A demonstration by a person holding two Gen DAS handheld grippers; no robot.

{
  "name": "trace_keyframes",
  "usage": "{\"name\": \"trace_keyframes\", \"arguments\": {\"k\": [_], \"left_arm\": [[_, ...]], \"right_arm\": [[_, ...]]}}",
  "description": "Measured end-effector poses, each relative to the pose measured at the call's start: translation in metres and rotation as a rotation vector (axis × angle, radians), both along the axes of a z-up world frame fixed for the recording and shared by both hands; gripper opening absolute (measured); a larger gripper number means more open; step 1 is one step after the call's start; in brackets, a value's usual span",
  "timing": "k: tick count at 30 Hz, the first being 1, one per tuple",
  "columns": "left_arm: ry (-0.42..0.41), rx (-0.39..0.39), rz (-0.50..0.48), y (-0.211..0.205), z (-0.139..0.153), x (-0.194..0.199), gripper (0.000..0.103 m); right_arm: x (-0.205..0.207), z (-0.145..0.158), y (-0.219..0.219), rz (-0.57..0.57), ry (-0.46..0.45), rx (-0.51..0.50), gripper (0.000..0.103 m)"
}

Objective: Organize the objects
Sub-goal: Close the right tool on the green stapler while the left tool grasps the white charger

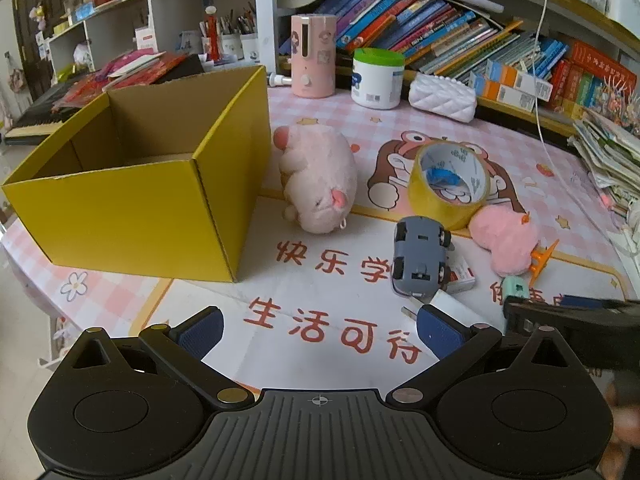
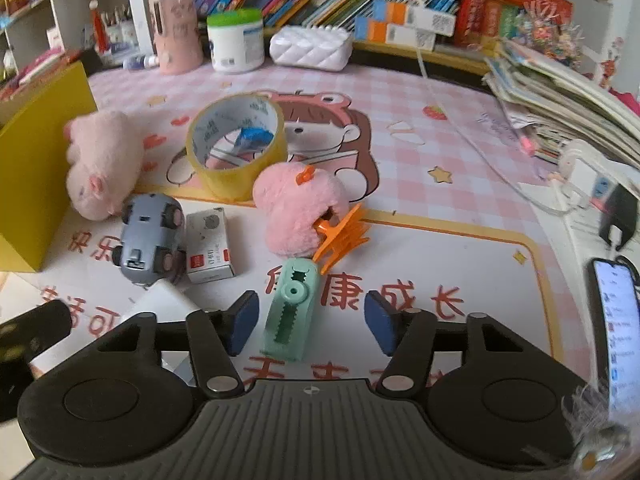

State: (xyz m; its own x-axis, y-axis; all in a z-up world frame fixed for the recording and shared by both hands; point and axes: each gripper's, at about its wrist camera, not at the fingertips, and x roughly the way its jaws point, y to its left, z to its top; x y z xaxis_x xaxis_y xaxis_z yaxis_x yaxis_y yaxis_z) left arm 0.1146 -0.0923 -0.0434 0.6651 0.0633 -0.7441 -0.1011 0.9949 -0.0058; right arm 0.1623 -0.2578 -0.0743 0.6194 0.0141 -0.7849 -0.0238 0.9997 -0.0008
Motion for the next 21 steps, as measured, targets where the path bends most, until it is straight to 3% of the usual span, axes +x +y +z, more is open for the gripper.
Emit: {"name": "trace_keyframes", "arguments": {"k": [5,6,7,15,21], "left_arm": [[0.016,-0.001,-0.036,-0.012,-0.003,0.004,0.103],[0.020,-0.002,-0.046,-0.016,-0.004,0.006,0.103],[0.022,-0.003,-0.048,-0.018,-0.005,0.006,0.103],[0.058,-0.036,-0.139,-0.050,-0.016,0.026,0.103],[0.094,-0.011,-0.193,-0.073,-0.031,0.039,0.099]], "right_arm": [[0.015,-0.012,-0.001,0.046,0.038,0.004,0.039],[0.016,-0.011,-0.002,0.070,0.036,0.005,0.027],[0.016,-0.010,-0.003,0.088,0.034,0.008,0.023],[0.011,0.009,-0.040,0.042,-0.008,0.047,0.023],[0.002,0.017,-0.064,0.000,-0.040,0.075,0.023]]}}
